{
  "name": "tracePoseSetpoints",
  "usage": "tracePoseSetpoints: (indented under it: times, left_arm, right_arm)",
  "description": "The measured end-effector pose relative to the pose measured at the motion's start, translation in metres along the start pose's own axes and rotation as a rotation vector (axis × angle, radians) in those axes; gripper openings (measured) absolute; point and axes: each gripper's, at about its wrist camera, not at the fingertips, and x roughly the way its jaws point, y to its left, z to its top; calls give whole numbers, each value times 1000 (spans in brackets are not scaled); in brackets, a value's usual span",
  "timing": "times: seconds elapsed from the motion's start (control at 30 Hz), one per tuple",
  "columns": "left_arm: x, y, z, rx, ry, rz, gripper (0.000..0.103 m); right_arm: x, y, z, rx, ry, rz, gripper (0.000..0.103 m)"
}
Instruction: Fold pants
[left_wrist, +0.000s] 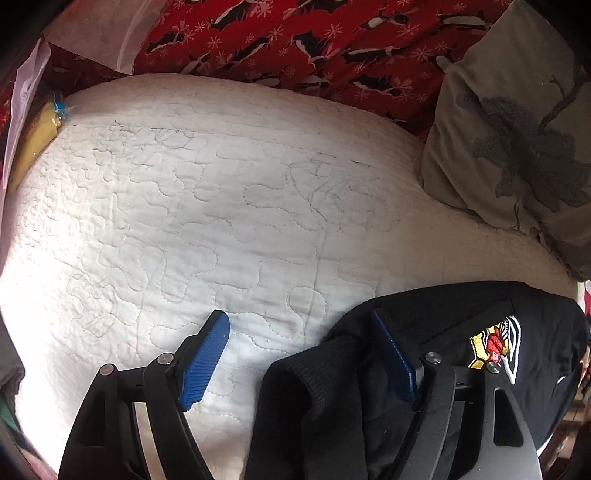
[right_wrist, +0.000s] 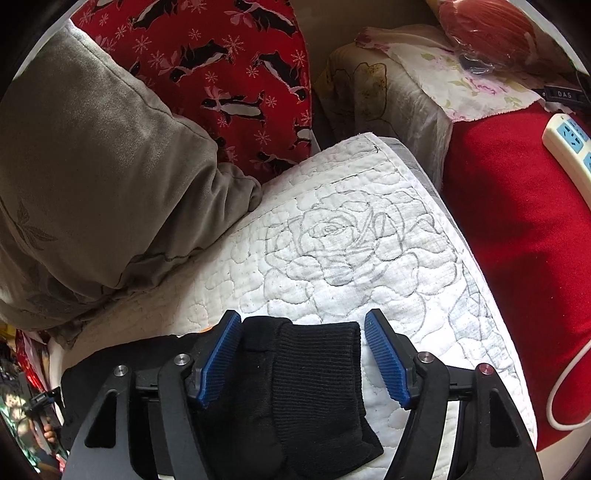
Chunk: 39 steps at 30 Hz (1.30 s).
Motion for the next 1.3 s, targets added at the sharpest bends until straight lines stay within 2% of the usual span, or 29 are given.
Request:
tracePoseSetpoints:
  times: [0.03,0.1,0.13,0.2,0.23,0.27,0.3,0.37,0.43,0.6,0.77,0.9,1.07,1.2,1.3]
  left_arm:
    - [-1,-2,-2,19,1,-33,78]
    - [-2,-7,-5,61,6,-82,68]
    - [-4,-11,-8,79,11,-85,58]
    - [-11,-22,-14,131,1,-25,51]
    - [-14,-27,-17,150,-4,15,40]
    - [-19,-31,-20,159,-9,43,29]
    - [-24,-34,-21,161,-17,85,27]
    - [-36,-46,-23,166,-40,135,26]
    - [-50,-60,-26,183,-85,211,26]
    - [-83,-108,-32,175,-179,364,23]
    - [-124,-133,-58,104,-278,424,21]
    - [-153,-137,-101,24,-331,403,20]
    - [-191,-130,-150,-46,-370,369,20]
    - [-217,-119,-194,-104,-397,311,20]
    - [-220,-99,-234,-173,-387,245,20]
  right_arm:
    - [0,0,-1,-1,1,-1,73]
    - [0,3,-1,-16,11,-9,74]
    - [0,6,-1,-29,19,-13,74]
    - [1,12,-2,-67,33,-43,69]
    - [1,16,-4,-90,39,-64,56]
    - [0,20,-5,-112,41,-88,37]
    - [-2,22,-6,-124,45,-83,35]
    - [-9,27,-9,-155,39,-77,23]
    - [-18,36,-12,-201,24,-90,19]
    - [-53,54,-7,-262,-62,-98,18]
    - [-100,75,-4,-347,-188,-66,17]
    - [-116,70,-22,-384,-218,-58,17]
    - [-125,43,-56,-363,-211,-35,17]
    - [-134,13,-87,-320,-201,-7,17]
    - [-143,-7,-114,-289,-191,23,17]
